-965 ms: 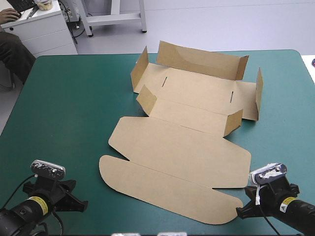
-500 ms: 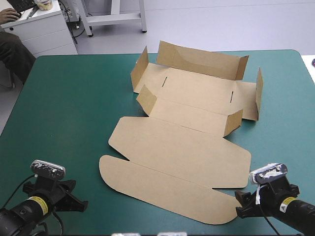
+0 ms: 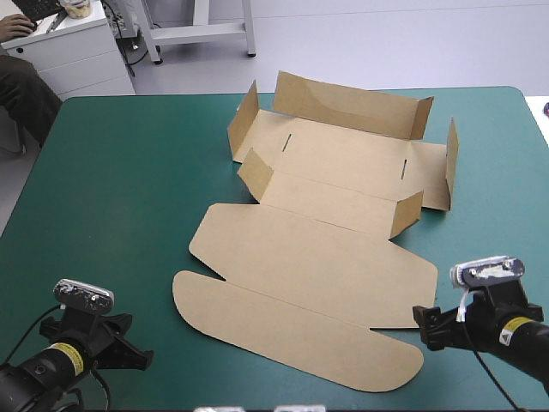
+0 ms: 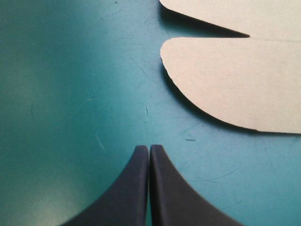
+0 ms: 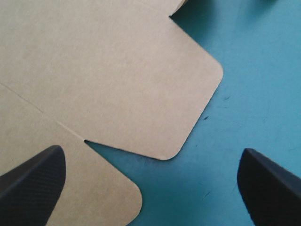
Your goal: Fold the box
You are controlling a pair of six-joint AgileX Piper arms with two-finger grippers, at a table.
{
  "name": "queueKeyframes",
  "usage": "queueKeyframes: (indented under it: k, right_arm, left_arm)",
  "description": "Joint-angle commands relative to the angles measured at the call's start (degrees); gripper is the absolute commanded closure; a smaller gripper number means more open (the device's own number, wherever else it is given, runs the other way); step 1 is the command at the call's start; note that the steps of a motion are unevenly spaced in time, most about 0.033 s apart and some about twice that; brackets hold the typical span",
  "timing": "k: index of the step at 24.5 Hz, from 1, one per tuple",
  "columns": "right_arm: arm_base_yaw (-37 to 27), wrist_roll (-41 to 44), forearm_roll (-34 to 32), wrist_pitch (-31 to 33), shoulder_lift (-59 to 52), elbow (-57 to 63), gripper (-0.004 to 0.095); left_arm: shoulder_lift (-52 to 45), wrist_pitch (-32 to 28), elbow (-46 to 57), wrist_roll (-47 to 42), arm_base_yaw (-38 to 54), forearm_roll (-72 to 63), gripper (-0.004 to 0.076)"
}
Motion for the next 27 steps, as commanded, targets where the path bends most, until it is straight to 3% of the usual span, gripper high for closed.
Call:
queueKeyframes:
  k: [1,5,9,13,21,27]
  right_arm:
    - [0.24,0.71,-2.75,-1.94,5.39,-7.45,-0.0005]
    - [0.24,1.89,-4.38,-2.42,12.44,-13.39,-0.0005]
    - [-0.15,4.84,-4.98,-4.13,26.24,-22.62,-0.0005]
    - [-3.93,6.73,-4.98,-4.77,37.16,-27.97,-0.0005]
    - [-11.35,2.7,5.12,-13.05,49.59,-28.57,-0.0005]
    - [-12.97,-3.46,12.67,-17.61,55.83,-28.57,-0.0005]
  left_arm:
    - [0.24,-2.91,-1.54,-0.49,-0.29,0.86,0.0734]
    - [0.24,-2.91,-1.54,-0.49,-0.29,0.86,0.0734]
    - [0.24,-2.91,-1.54,-0.49,-0.29,0.86,0.0734]
    - [0.24,-2.91,-1.54,-0.49,-0.29,0.86,0.0734]
    - [0.24,-2.91,-1.54,-0.49,-0.29,0.86,0.0734]
    - [0.24,-2.91,-1.54,-0.49,-0.29,0.99,0.0734]
